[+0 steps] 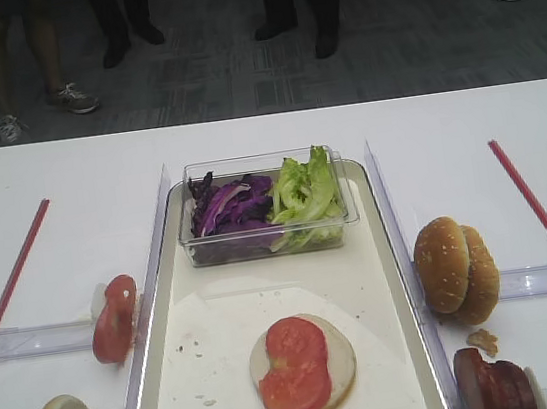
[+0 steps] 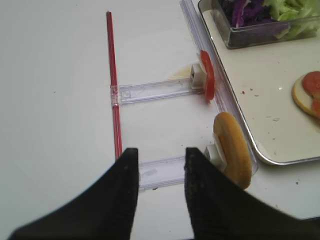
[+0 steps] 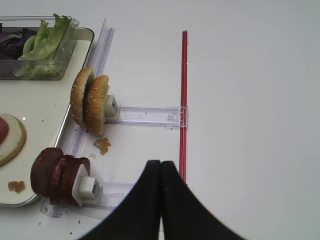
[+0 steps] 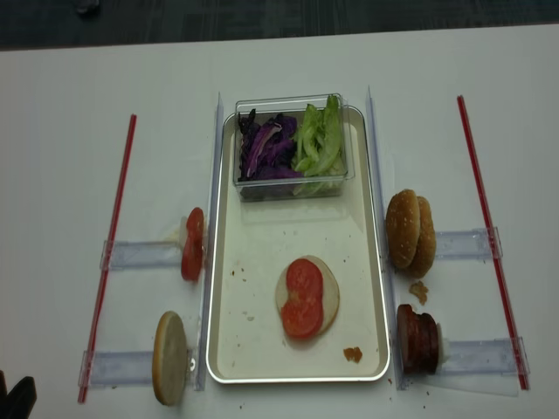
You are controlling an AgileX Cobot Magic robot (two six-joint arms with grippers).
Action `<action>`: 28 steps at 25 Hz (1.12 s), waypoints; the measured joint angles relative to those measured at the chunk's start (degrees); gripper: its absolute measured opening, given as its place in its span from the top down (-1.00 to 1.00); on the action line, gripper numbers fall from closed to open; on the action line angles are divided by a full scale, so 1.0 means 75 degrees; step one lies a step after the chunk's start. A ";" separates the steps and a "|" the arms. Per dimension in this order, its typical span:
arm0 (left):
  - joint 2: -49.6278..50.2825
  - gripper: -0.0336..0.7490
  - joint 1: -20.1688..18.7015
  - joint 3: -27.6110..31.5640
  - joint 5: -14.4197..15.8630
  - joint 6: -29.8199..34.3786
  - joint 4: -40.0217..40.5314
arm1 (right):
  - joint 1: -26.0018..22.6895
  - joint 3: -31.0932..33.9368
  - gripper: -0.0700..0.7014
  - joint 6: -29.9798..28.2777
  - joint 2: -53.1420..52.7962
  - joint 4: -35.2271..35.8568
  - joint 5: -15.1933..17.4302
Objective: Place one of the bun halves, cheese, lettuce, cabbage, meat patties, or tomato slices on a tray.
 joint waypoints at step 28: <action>0.0000 0.36 0.0000 0.0000 0.0000 0.0000 0.0000 | 0.0000 0.0000 0.47 -0.0044 0.0000 0.0000 0.0000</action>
